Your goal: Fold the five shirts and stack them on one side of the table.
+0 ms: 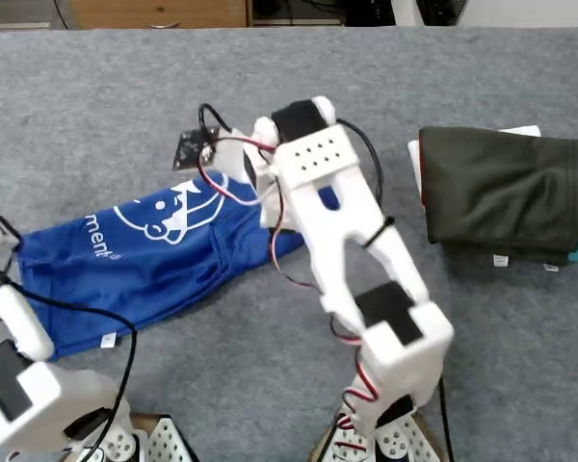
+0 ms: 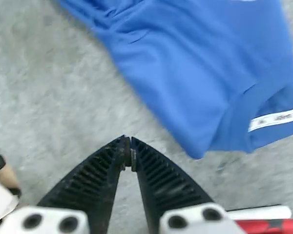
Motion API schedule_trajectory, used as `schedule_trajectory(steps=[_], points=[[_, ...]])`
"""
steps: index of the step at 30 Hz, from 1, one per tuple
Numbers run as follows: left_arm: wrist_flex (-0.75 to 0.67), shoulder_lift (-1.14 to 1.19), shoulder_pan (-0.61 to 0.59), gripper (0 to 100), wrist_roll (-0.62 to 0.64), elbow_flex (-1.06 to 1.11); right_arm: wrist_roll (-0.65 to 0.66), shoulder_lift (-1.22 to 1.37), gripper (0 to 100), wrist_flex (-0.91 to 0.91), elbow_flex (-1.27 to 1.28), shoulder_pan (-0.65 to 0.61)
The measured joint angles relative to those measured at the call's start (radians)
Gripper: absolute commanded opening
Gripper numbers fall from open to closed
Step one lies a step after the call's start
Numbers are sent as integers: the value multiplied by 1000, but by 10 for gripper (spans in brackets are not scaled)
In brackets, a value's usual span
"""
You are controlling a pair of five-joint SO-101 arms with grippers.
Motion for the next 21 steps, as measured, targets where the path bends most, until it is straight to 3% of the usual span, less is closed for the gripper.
schedule_trajectory(steps=[4, 14, 21], points=[[124, 126, 2, 240, -20, -83, -3, -104, 3, -44, 143, 0], [155, 474, -9, 235, -21, -187, -3, -272, 3, -81, 345, 0], [173, 542, -20, 80, -21, -232, -3, -327, 3, -81, 385, 0]])
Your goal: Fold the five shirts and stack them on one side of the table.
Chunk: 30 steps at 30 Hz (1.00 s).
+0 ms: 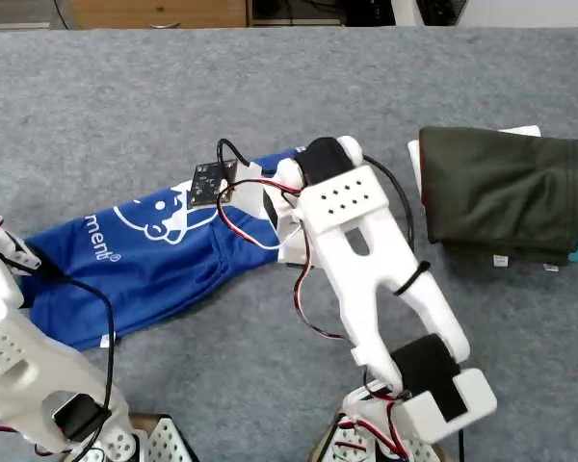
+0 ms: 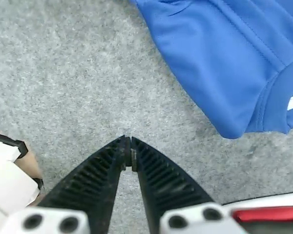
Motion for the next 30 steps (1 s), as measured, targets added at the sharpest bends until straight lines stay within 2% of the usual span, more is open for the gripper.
schedule_trajectory(steps=[2, 8, 14, 18, 22, 25, 30], points=[[0, 0, 5, 14, 0, -5, 0, -11, 3, 0, 3, 0], [0, 9, 21, 19, 0, -18, 0, -55, 3, 0, 3, 0], [69, -41, 141, 19, 2, -31, -3, -74, 3, 0, 3, 0], [152, -149, 315, 19, 11, -17, -14, -74, 3, -11, 3, 0], [198, -316, 516, 19, 101, -17, -78, -74, 3, -92, 3, 58], [189, -427, 677, 19, 163, -17, -137, -77, 3, -157, 3, 152], [69, -486, 922, 20, 333, -15, -207, -166, 3, -264, 3, 301]])
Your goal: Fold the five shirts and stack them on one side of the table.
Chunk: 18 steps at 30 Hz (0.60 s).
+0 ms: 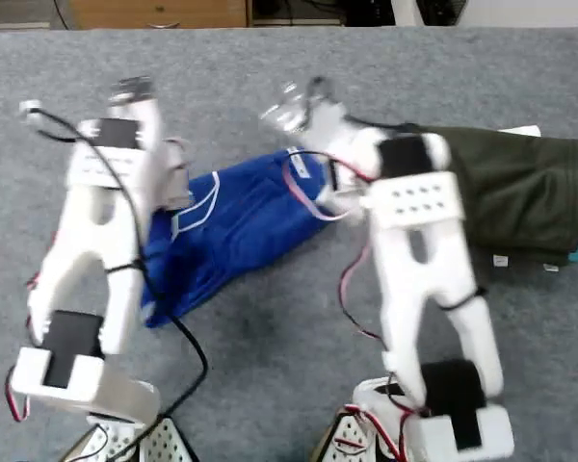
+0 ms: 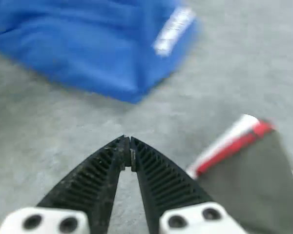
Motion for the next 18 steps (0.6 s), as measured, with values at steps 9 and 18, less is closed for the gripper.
schedule_trajectory(steps=[9, 18], points=[[-311, 0, 259, 21, 184, 0, -75, -273, 3, -189, 126, 155], [-496, 133, 347, 21, 199, -12, -77, -494, 19, -292, 411, 169]])
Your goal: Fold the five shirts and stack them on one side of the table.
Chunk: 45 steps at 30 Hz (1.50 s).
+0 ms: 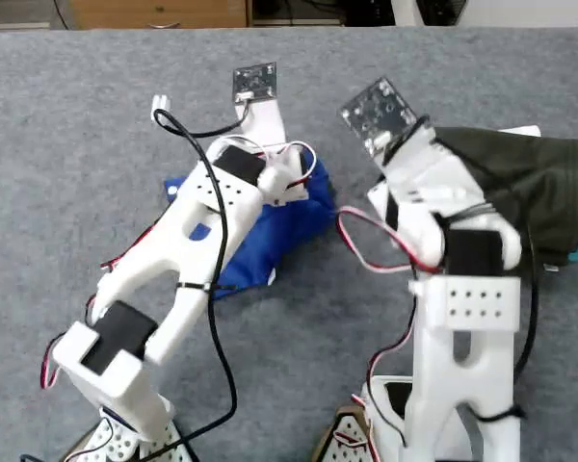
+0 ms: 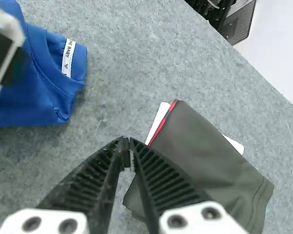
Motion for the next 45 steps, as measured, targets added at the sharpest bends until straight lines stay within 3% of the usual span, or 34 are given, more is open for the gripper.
schedule_trajectory(steps=[9, 15, 18, 23, 25, 28, 30, 36, 45], points=[[-3, 160, -2, 22, 2, -212, 0, -52, 19, -28, 77, 0], [75, 183, -2, 200, 2, -279, 0, -55, 19, -23, 77, 0], [132, 183, -18, 231, 38, -319, 8, -55, 21, 2, 77, 0], [262, 183, -152, 229, 86, -457, 8, -55, 41, 74, 80, -48], [359, 183, -216, 179, 44, -555, 8, -54, 42, 95, 87, -129], [514, 183, -316, 26, -35, -692, 8, 9, 41, 89, 86, -269], [583, 181, -381, 35, -89, -718, -9, 100, 41, 63, 74, -358], [589, 219, -523, 18, -147, -546, -124, 554, 37, 40, -196, -485], [259, 127, -646, 18, -149, -43, -164, 1231, 5, 292, -867, -559]])
